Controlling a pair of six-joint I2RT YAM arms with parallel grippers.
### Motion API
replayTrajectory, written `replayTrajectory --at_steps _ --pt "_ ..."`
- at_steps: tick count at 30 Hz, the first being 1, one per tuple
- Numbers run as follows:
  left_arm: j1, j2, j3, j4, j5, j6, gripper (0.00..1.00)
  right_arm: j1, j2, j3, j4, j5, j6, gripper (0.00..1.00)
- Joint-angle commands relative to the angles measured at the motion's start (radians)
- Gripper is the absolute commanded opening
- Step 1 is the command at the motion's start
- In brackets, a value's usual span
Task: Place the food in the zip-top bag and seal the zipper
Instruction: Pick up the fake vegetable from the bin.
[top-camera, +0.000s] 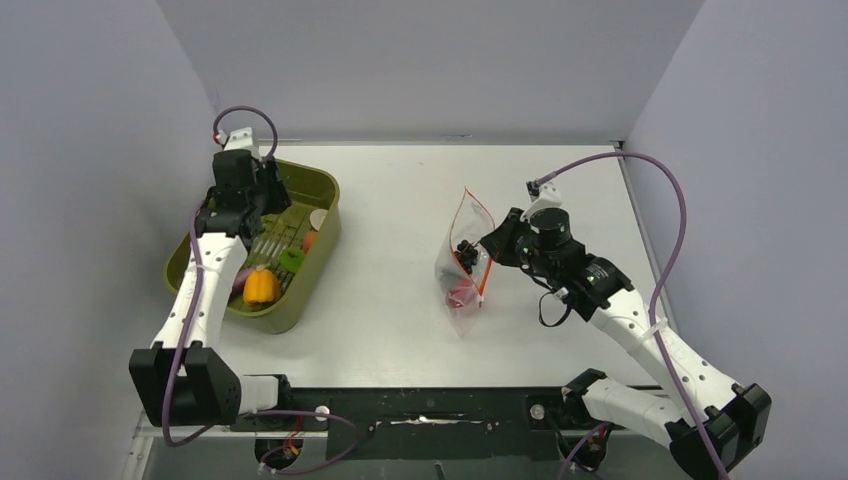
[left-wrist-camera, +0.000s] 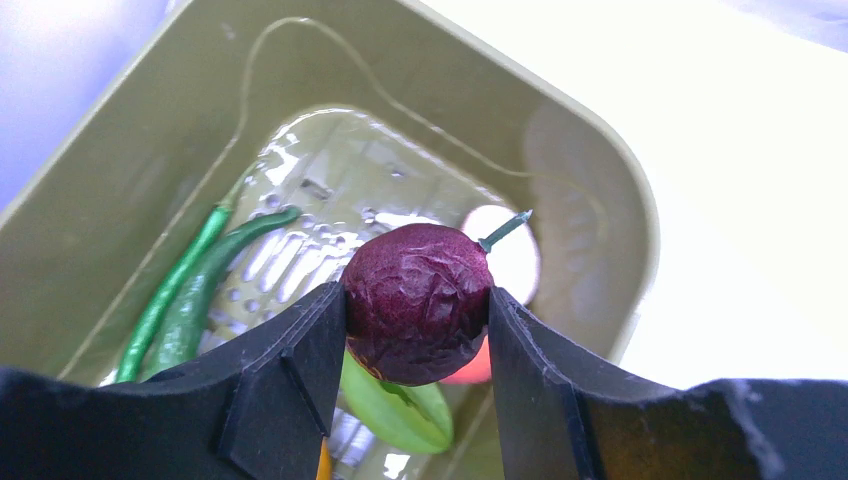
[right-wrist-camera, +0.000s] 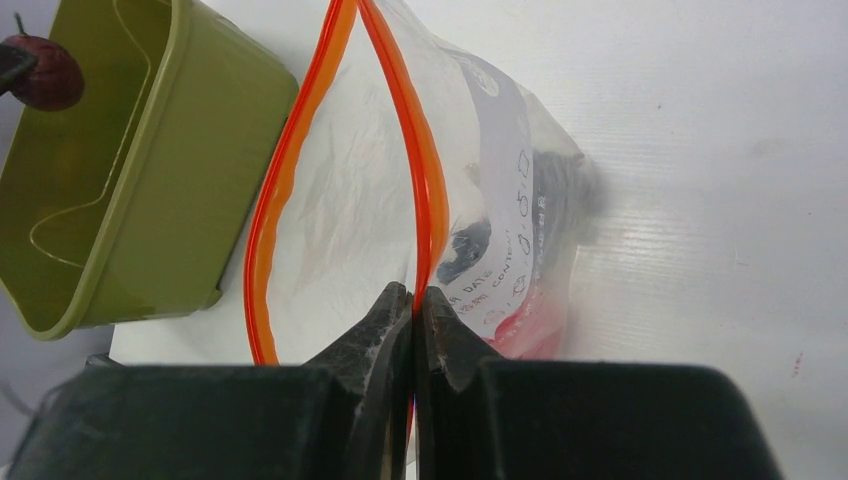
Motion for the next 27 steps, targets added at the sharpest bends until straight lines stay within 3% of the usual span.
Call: replayTrajectory --at_steps 1,8,18,27 --pt "0.004 -0.088 0.024 -0.024 0.190 -0.076 0.39 -0.008 0.019 0.054 0.040 -0.025 0.014 0.00" --pt "0.003 -0.155 0.046 0.011 0.405 -0.168 0.39 -0.008 0.053 0.054 0.069 -0.066 0.047 0.00" --pt "-0.035 -0.218 -0.064 0.259 0.694 -0.430 0.36 -0.006 0.072 0.056 0.085 -0.072 0.061 0.00" --pt "-0.242 -0.190 -0.030 0.296 0.618 -0.483 0.35 -0.007 0.076 0.059 0.086 -0.083 0.053 0.00"
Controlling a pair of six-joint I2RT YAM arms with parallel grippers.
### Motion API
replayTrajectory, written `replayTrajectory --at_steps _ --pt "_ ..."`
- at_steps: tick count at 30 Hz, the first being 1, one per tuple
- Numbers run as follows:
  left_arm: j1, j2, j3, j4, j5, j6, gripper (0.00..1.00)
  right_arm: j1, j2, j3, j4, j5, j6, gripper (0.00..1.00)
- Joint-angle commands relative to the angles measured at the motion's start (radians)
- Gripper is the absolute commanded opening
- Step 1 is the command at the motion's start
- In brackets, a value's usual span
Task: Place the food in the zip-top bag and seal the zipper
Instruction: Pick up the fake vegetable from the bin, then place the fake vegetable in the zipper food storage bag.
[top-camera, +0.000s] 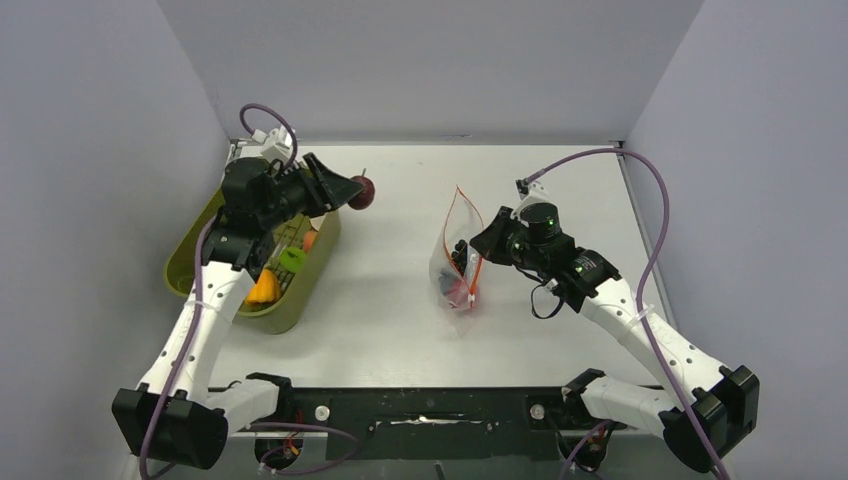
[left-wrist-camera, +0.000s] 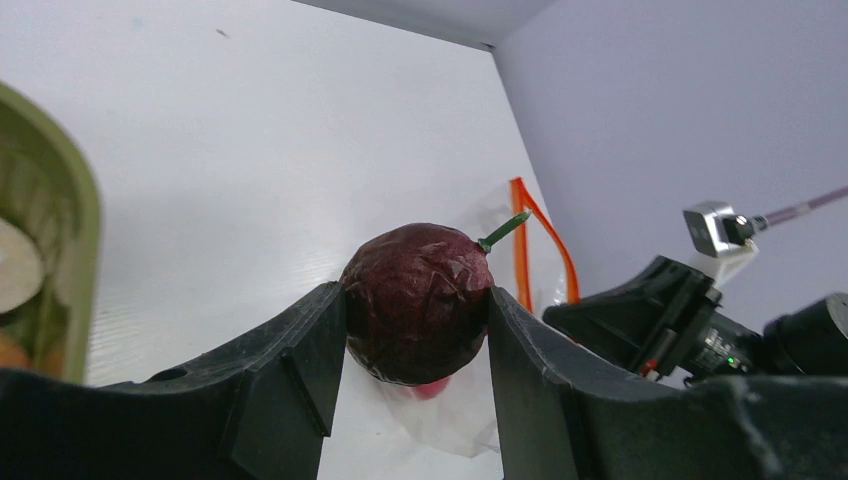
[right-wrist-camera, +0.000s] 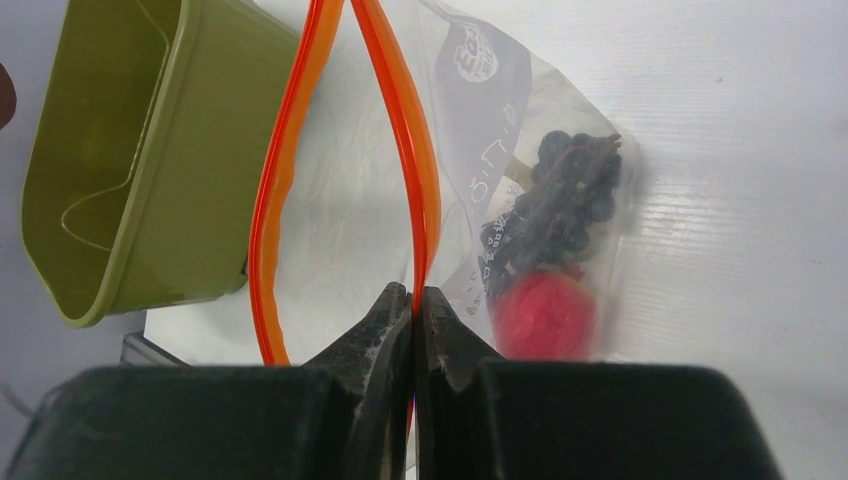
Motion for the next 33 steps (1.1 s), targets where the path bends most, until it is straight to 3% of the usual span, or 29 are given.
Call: replayTrajectory --at_steps 1,9,17,33 --pt "-0.117 0.012 0.034 0.120 -0.002 -0.060 0.35 -0.006 -0.006 0.045 0.054 -0.012 0.000 0.00" --pt "-0.348 0.083 0.047 0.257 -0.087 -0.125 0.35 -0.006 -0.005 0.056 0.053 -0.017 -0.006 0.00" --pt "-0.486 0.177 0.030 0.405 -0.109 -0.203 0.34 -0.006 -0.005 0.061 0.071 -0.023 -0.004 0.00" --pt "-0.524 0.261 -0.001 0.272 -0.177 -0.189 0.34 -0.008 -0.022 0.055 0.078 -0.015 0.007 0.00"
